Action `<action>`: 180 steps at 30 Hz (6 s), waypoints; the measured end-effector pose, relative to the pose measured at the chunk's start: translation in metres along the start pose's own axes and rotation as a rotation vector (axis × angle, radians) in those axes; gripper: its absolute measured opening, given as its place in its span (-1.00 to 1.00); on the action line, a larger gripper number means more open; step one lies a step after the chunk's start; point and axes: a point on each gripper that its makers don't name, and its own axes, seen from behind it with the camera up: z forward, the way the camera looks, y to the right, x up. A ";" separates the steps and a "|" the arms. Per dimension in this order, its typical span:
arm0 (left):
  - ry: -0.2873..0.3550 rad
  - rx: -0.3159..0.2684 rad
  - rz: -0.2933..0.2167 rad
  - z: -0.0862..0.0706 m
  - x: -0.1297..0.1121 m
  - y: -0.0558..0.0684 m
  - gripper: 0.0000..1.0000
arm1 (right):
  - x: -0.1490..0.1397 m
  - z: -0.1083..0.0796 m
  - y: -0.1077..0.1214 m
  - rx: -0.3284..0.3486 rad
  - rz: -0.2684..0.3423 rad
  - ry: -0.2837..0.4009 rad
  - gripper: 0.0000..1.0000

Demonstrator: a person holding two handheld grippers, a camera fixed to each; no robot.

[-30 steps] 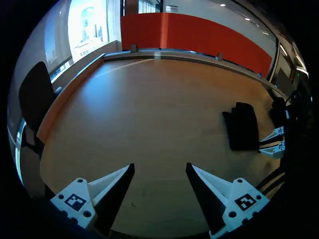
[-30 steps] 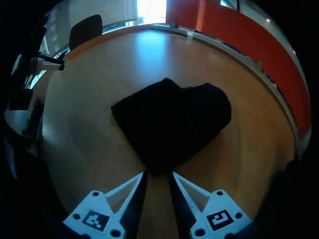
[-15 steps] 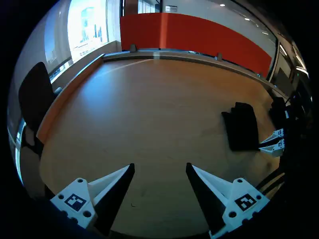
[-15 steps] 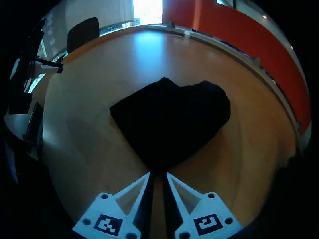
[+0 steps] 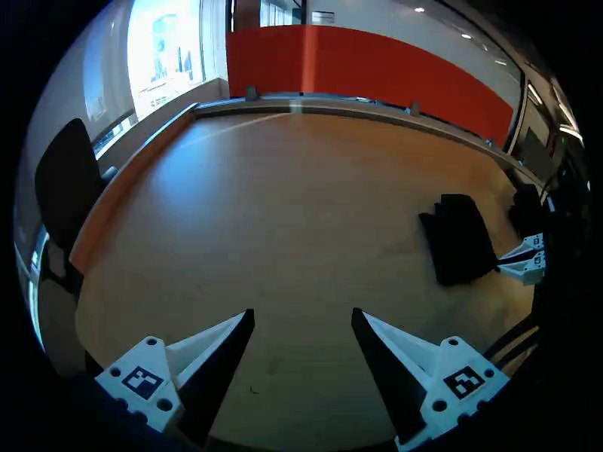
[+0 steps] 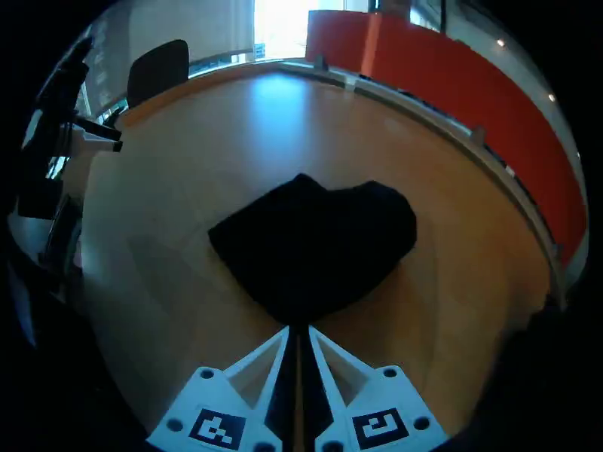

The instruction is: Fold towel

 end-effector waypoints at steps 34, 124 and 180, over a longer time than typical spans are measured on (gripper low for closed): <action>0.078 -0.072 0.034 0.004 0.039 0.031 0.92 | 0.143 -0.124 0.067 -0.171 -0.230 0.204 -0.86; 0.064 -0.065 0.099 0.013 0.061 0.073 0.91 | 0.079 -0.249 0.395 -0.478 0.074 0.156 -0.89; 0.076 -0.086 0.121 0.011 0.066 0.080 0.91 | -0.136 -0.267 0.334 -0.490 0.376 -0.058 -0.90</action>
